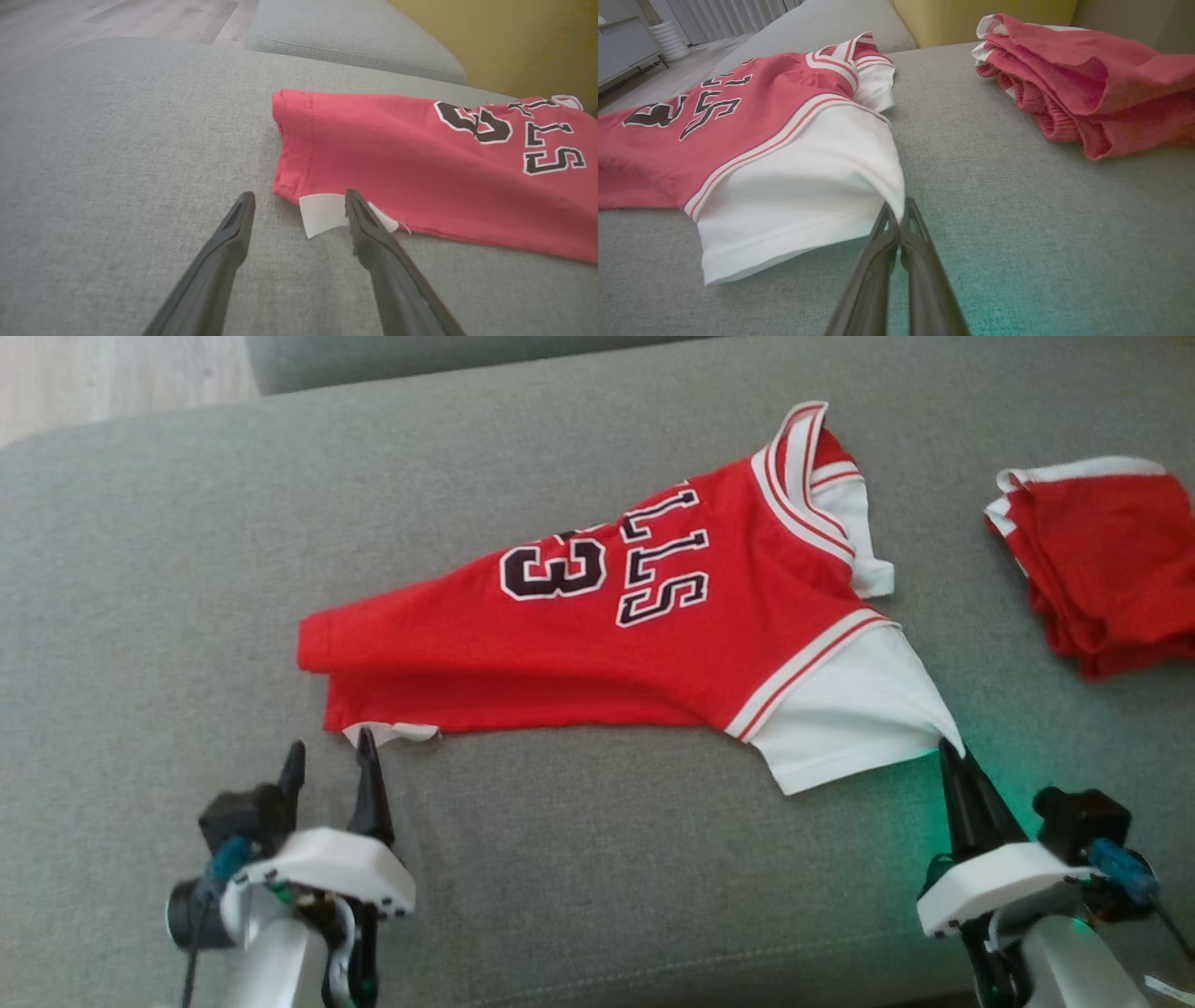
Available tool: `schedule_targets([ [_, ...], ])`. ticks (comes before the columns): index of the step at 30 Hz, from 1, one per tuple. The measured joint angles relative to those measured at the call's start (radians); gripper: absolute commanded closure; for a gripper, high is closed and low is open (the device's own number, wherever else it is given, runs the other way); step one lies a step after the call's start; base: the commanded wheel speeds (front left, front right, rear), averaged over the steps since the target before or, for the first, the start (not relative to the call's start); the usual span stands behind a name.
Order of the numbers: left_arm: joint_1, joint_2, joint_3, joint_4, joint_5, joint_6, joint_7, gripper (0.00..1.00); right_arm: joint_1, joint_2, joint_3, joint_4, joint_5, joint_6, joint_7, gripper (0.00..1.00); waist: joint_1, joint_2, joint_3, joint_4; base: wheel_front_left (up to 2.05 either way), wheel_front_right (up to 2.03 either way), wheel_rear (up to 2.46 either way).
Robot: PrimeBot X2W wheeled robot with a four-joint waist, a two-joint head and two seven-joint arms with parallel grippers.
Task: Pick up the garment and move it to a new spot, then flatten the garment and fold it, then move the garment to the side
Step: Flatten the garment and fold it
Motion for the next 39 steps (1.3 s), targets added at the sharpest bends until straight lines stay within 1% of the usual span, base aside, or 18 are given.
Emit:
schedule_targets([
  [4,-0.036,0.0,0.024,0.004,-0.018,-0.005,0.0,0.0,-0.006,0.002,0.018,-0.011,0.002,0.0,0.0,1.0,0.0,0.0,0.024,-0.019,0.0,0.0,0.0],
  [8,-0.057,0.0,0.04,0.024,-0.028,-0.022,0.0,0.0,-0.026,0.004,0.033,-0.016,0.002,0.0,0.0,1.0,0.0,0.0,0.046,-0.037,0.0,0.0,0.0],
  [14,-0.078,-0.001,0.066,0.099,-0.047,-0.021,0.0,0.0,-0.065,0.011,0.058,-0.036,0.002,0.0,0.0,1.0,0.0001,0.0,0.071,-0.059,0.0,0.0,0.0],
  [19,-0.12,0.0,0.077,0.134,-0.038,-0.023,-0.002,0.0,-0.066,0.012,0.071,-0.045,0.002,0.0,0.0,1.0,0.0001,0.0,0.087,-0.068,0.0,0.0,0.0],
  [20,-0.127,0.0,0.076,0.143,-0.038,-0.03,-0.003,0.02,-0.066,0.012,0.071,-0.045,0.003,0.0,0.0,1.0,0.0,0.0,0.088,-0.068,0.0,0.0,0.0],
  [21,-0.133,0.0,0.072,0.157,-0.039,-0.034,-0.005,0.54,-0.066,0.012,0.072,-0.046,0.003,0.0,0.0,1.0,0.0,0.0,0.088,-0.067,0.0,0.0,0.0],
  [22,-0.137,0.001,0.071,0.165,-0.039,-0.038,-0.01,0.82,-0.066,0.012,0.072,-0.047,0.003,0.0,0.0,1.0,0.0,0.0,0.088,-0.066,0.0,0.0,0.0],
  [23,-0.137,0.004,0.069,0.169,-0.039,-0.04,-0.01,1.0,-0.067,0.012,0.072,-0.048,0.003,0.0,0.0,1.0,0.0001,0.0,0.087,-0.064,0.0,0.0,0.0],
  [29,-0.138,0.006,0.037,0.202,-0.043,-0.056,-0.01,1.0,-0.071,0.025,0.046,-0.068,0.038,0.0,0.0,1.0,0.0001,0.0,0.069,-0.048,0.0,0.0,0.0],
  [32,-0.133,0.003,0.035,0.202,-0.043,-0.056,-0.006,1.0,-0.077,0.029,0.046,-0.087,0.072,0.0,0.0,1.0,0.0,0.0,0.047,-0.035,0.0,0.0,0.0],
  [36,-0.123,-0.001,0.053,0.149,-0.035,-0.058,0.001,1.0,-0.113,0.038,0.072,-0.126,0.143,0.0,0.0,1.0,0.0,0.0,0.012,-0.014,0.0,0.0,0.0],
  [39,-0.138,-0.001,0.081,0.09,0.008,-0.086,0.001,1.0,-0.171,0.035,0.112,-0.165,0.164,0.0,0.0,1.0,0.0,0.0,-0.014,0.003,0.0,0.0,0.0],
])
